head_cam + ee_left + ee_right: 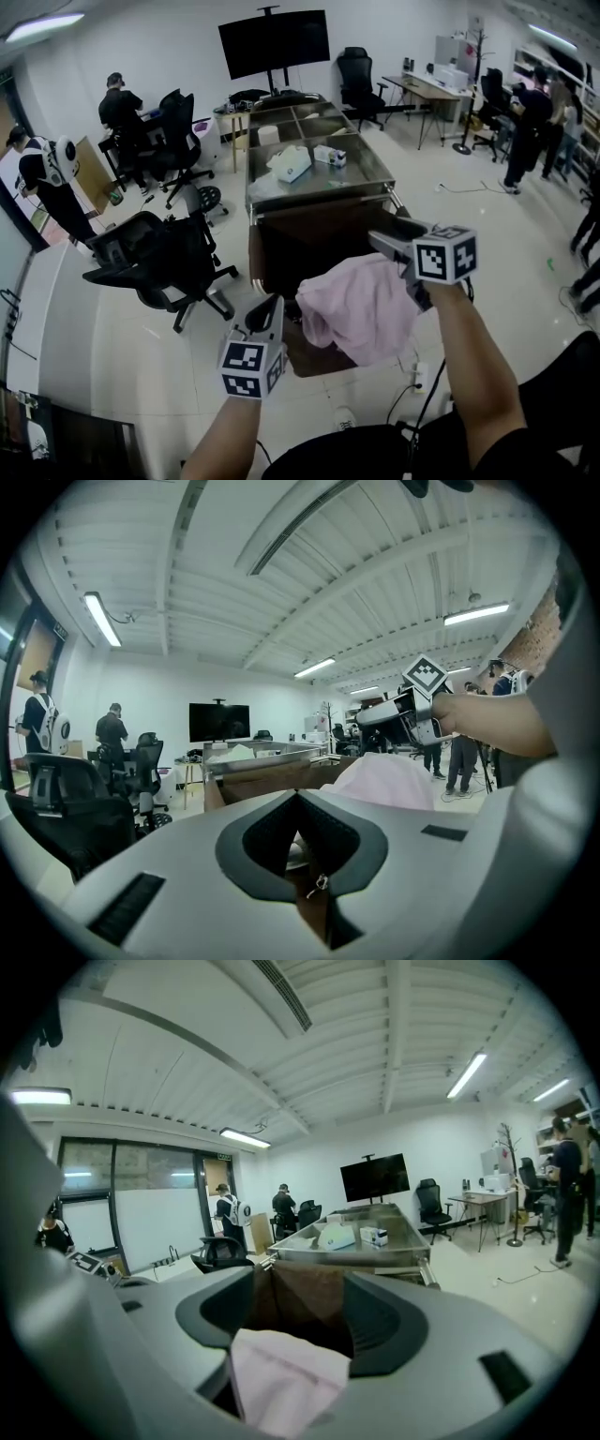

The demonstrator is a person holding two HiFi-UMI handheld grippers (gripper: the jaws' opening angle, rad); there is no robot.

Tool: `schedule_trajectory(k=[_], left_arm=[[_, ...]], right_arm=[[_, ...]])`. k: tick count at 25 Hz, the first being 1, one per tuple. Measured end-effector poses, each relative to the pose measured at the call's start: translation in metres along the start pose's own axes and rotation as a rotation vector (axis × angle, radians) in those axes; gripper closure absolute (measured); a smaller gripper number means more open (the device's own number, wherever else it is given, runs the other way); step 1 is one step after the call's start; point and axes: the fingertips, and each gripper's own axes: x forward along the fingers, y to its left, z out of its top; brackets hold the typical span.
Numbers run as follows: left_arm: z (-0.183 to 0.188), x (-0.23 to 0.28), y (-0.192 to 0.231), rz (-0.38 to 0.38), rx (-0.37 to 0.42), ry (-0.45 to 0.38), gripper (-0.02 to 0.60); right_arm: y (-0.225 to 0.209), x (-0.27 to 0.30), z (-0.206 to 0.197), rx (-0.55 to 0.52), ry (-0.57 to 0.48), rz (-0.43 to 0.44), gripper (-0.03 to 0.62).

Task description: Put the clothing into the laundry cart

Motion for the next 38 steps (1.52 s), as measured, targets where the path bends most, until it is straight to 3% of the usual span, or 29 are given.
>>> schedule_trajectory(k=[7,13,17,18,24,29,34,38], left_arm=[[-0.025,-0.032,-0.027,-0.092,0.007,0.034,0.583],[-0.076,-0.063,-0.064,-0.2,0.004,0.094,0.583],[-0.097,-0.079,-0.085,-0.255,0.011,0.121,0.583],[-0.1,-0.082,-0.089,-0.262,0.013,0.124,0.583],[-0.1,-0.097,-0.106,-0.274,0.025,0.118,0.583],[-0.097,-0.092,-0.118,-0.237,0.005,0.122,0.583],[-0.091,-0.085,-0.132,-0.193,-0.004,0.107,0.583],[-0.097,-0.082,-0.145,-0.17,-0.034,0.11,0.583]], right_arm=[[0.031,-0.067,-0.029,0.066,-0.072,-0.091,0.292],[0.085,-0.131,-0.105,0.202,-0.154,-0.11,0.316],[0.102,-0.161,-0.151,0.257,-0.166,-0.162,0.512],[0.106,-0.167,-0.158,0.261,-0.166,-0.172,0.586],[0.12,-0.181,-0.185,0.235,-0.104,-0.176,0.592],[0.114,-0.182,-0.194,0.195,-0.065,-0.135,0.591],[0.102,-0.187,-0.193,0.255,-0.077,-0.074,0.592],[0.097,-0.193,-0.2,0.218,-0.032,-0.061,0.593]])
